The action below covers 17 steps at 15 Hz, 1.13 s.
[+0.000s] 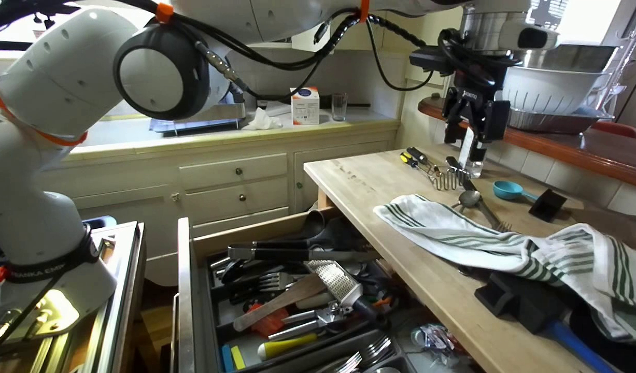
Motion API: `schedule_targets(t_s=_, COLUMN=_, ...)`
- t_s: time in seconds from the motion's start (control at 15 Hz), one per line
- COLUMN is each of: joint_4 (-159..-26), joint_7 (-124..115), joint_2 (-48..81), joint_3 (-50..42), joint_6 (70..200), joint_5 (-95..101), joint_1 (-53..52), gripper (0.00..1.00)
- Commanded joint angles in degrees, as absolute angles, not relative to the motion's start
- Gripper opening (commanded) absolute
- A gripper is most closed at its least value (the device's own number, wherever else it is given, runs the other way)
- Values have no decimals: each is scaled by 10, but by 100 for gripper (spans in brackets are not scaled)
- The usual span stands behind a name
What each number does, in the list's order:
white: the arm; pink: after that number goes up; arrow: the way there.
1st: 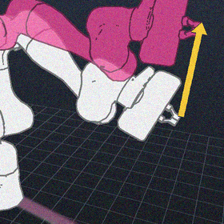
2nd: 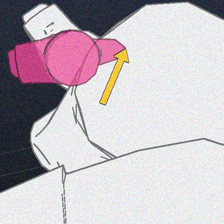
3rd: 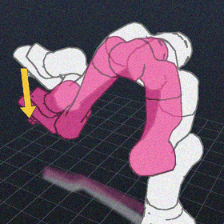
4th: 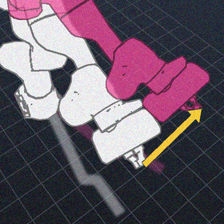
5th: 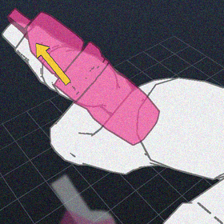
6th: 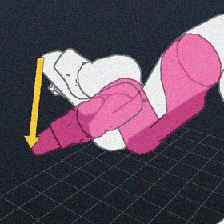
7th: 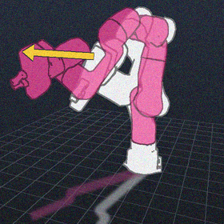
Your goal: Unfold the towel once
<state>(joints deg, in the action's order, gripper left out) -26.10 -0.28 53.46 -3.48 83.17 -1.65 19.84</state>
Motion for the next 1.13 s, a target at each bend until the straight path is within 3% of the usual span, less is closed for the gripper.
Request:
schedule_targets(t_s=0.0, joint_4=-246, joint_7=-117, joint_2=561, joint_3=-44, joint_6=863, joint_5=-24, joint_1=184, gripper=100)
schedule_targets(t_s=0.4, joint_4=-248, joint_7=-252, joint_2=580, joint_3=-57, joint_6=882, joint_5=-23, joint_1=185, gripper=100)
schedule_targets(t_s=1.07, joint_4=-251, joint_7=-243, joint_2=589, joint_3=-64, joint_6=895, joint_5=-23, joint_1=207, gripper=100)
